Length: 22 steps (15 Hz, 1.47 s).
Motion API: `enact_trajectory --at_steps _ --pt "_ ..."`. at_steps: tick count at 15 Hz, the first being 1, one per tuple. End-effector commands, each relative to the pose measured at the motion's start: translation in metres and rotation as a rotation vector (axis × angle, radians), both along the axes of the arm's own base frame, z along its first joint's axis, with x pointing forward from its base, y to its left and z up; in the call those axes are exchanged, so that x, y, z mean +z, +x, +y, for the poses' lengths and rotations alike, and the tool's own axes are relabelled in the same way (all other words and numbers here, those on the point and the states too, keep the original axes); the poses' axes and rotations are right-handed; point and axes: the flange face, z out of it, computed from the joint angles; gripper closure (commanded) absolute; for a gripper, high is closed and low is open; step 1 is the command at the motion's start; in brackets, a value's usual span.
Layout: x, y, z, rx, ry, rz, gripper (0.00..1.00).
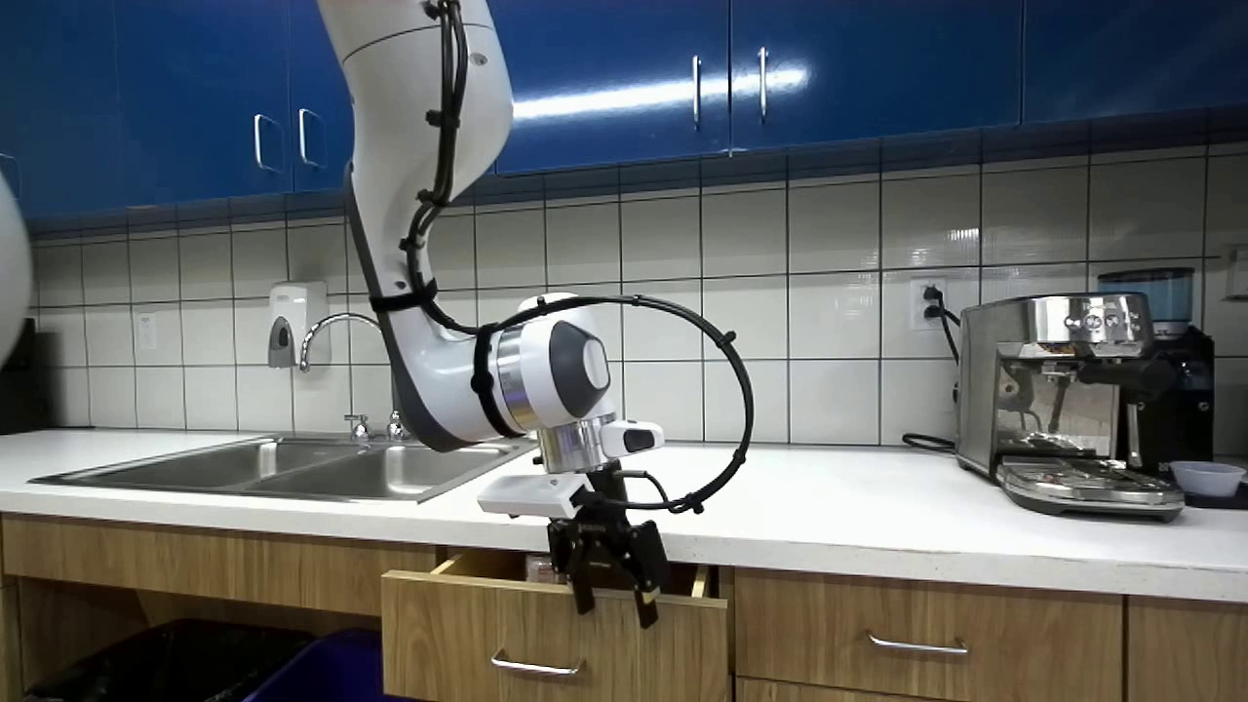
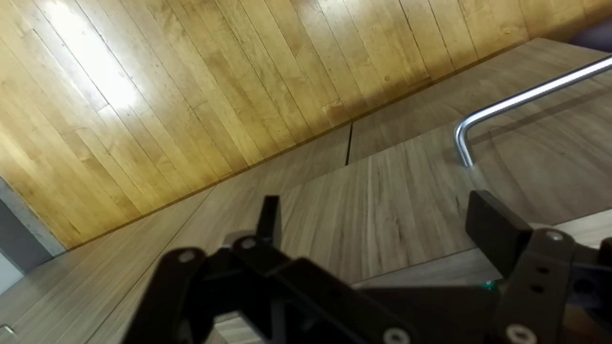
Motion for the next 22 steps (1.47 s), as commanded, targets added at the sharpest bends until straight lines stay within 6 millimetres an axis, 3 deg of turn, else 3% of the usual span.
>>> enact_trajectory --at_steps 1,11,16,22 --pt "0.010 -0.003 0.000 0.062 -0.005 -0.023 0.00" --pt "0.028 -0.049 0.023 0.097 0.032 -0.046 0.00" --pt "0.051 -0.070 0.033 0.139 0.042 -0.061 0.00" --pt "0.085 -0.075 0.049 0.221 0.065 -0.099 0.00"
